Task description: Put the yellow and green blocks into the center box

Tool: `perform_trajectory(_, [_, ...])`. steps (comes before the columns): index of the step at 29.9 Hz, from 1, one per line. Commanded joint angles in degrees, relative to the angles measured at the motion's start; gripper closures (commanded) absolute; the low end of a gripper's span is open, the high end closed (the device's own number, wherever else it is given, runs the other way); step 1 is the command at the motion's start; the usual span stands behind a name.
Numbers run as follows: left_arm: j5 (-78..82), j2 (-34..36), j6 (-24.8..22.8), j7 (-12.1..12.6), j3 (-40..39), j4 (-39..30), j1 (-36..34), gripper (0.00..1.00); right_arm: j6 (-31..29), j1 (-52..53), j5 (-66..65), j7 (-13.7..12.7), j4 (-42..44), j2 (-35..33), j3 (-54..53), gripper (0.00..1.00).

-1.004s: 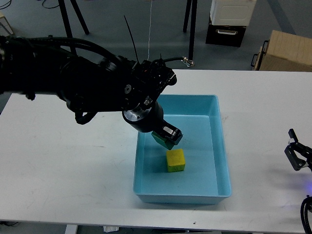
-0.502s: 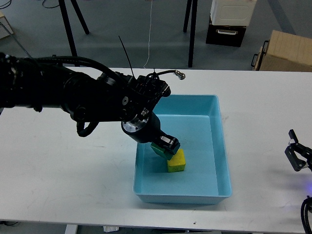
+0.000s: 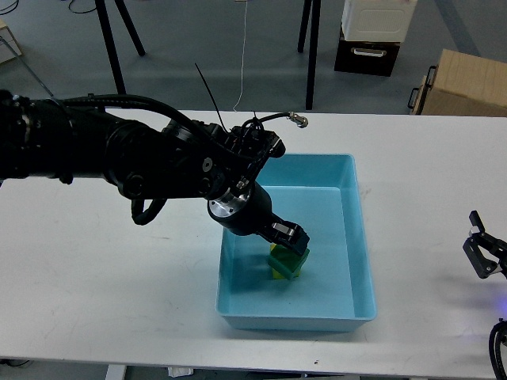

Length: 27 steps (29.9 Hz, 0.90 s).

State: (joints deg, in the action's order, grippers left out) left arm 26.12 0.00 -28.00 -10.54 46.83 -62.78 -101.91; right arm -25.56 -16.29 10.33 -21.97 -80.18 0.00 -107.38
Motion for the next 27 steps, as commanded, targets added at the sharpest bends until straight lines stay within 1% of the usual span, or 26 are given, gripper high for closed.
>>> perform_trajectory(1, [-0.54, 0.0, 0.0, -0.44, -2.52, 3.79, -2.15, 0.18, -0.01, -0.05, 0.04, 0.0, -0.07, 0.0, -0.2, 0.0])
perform_trajectory(3, [-1.51, 0.0, 0.0, -0.88, -6.64, 5.99, -2.42, 0.18, -0.01, -0.05, 0.04, 0.0, -0.16, 0.0, -0.2, 0.0])
perform_trajectory(6, [-4.06, 0.0, 0.0, -1.32, -15.94, 8.28, -1.98, 0.18, -0.01, -0.05, 0.04, 0.0, -0.24, 0.0, -0.02, 0.0])
perform_trajectory(9, [-5.38, 5.08, 0.0, -0.88, -27.19, 9.95, 0.12, 0.16, -0.01, -0.05, 0.13, 0.0, -0.42, 0.0, -0.02, 0.0])
perform_trajectory(13, [-5.91, 11.24, 0.0, -1.67, -40.2, 12.41, 6.18, 0.16, -0.27, -0.05, 0.13, 0.0, -0.42, 0.0, -0.11, 0.0])
perform_trajectory(15, [-7.48, 12.91, 0.0, -2.2, -48.19, 14.78, 9.6, 0.16, -0.71, -0.05, 0.13, 0.0, -0.59, 0.0, -0.11, 0.0])
perform_trajectory(17, [-9.24, 14.5, 0.0, -2.03, -55.05, 16.8, 12.6, 0.15, -0.8, 0.03, 0.13, 0.0, -0.59, 0.0, -0.11, 0.0])
perform_trajectory(20, [-11.09, 18.53, 0.0, -2.29, -61.66, 17.95, 15.59, 0.12, -1.24, 0.12, 0.13, 0.0, -0.68, 0.0, 0.06, 0.0])
perform_trajectory(22, [-12.76, 20.73, 0.0, -2.46, -66.23, 18.74, 18.83, 0.08, -1.86, 0.38, 0.22, 0.0, -0.86, 0.0, 0.15, 0.0])
perform_trajectory(27, [-14.52, 24.08, 0.0, -5.27, -79.5, 18.92, 29.11, 0.02, -1.86, 0.91, 0.13, -0.09, -1.65, 0.0, 0.33, 0.0])
